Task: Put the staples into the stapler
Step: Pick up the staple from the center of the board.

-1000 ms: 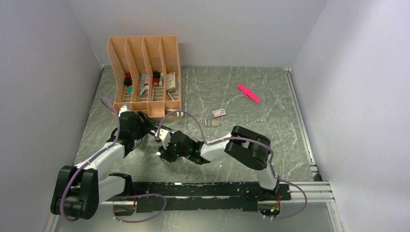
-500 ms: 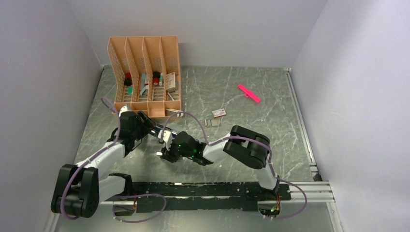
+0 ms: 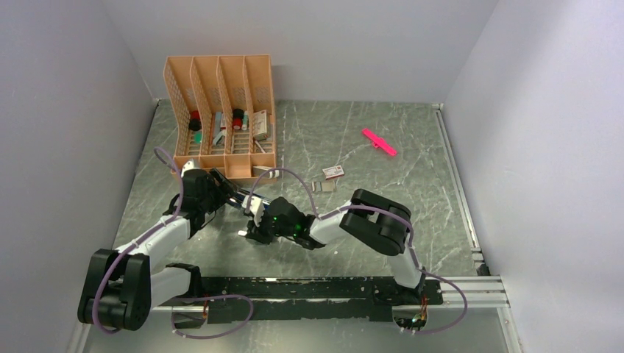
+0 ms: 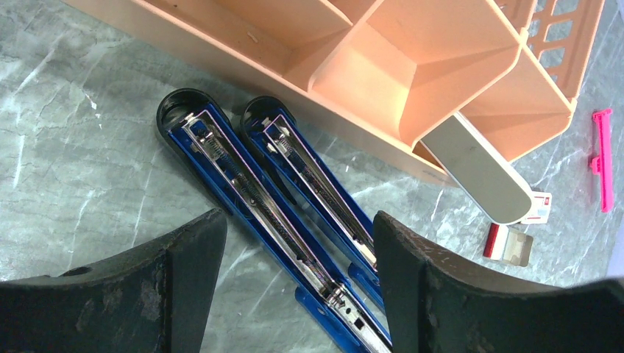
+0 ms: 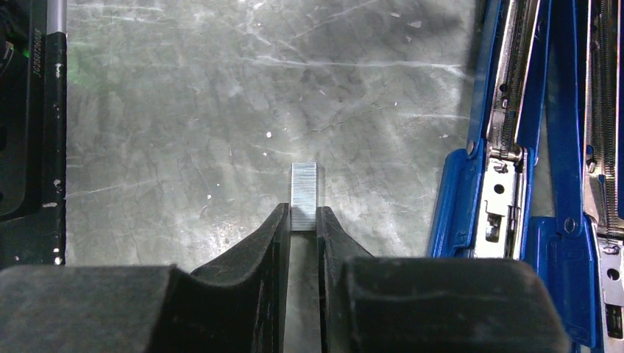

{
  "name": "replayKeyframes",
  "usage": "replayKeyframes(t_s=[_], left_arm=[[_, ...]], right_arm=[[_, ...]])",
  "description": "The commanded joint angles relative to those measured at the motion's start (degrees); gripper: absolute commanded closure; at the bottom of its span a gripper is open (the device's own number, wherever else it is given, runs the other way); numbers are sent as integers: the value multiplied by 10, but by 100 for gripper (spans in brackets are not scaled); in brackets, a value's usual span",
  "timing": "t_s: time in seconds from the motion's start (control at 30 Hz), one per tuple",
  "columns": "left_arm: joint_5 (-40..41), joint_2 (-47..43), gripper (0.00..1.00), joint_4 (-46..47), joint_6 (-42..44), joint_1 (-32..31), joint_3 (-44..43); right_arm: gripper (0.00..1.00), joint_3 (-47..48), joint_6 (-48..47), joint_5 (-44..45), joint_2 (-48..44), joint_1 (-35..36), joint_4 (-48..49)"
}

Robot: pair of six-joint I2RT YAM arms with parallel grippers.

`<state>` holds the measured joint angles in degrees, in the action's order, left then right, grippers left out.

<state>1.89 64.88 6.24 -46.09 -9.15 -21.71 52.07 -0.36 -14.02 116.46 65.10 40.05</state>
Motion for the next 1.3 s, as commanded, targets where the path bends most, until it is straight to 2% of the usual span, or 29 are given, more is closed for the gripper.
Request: replayKeyframes(t_s=[0.0,0.2,0.37,0.5,0.63,0.97,1.27], left_arm=[[-4,4,23,14,3,-3,-15],[-3,3,23,14,3,-3,-13],[-2,3,23,14,2,-3,-12],[-1,4,23,13,2,-3,-12],[-3,10,23,21,1,-3,-10],[-1,14,23,24,1,-3,-7],[1,16,23,26,1,-3,-7]], right_arm=[[88,-13,-6,-9,36,0,-95],[99,-1,-2,-23,-2,0,-99],[100,10,5,-11,-77,0,-101],[100,-10,12,39,-132,0,-105],[100,-26,32,131,-171,-4,-140],[100,3,70,165,-170,-35,-253],[100,26,86,141,-161,-55,-282]])
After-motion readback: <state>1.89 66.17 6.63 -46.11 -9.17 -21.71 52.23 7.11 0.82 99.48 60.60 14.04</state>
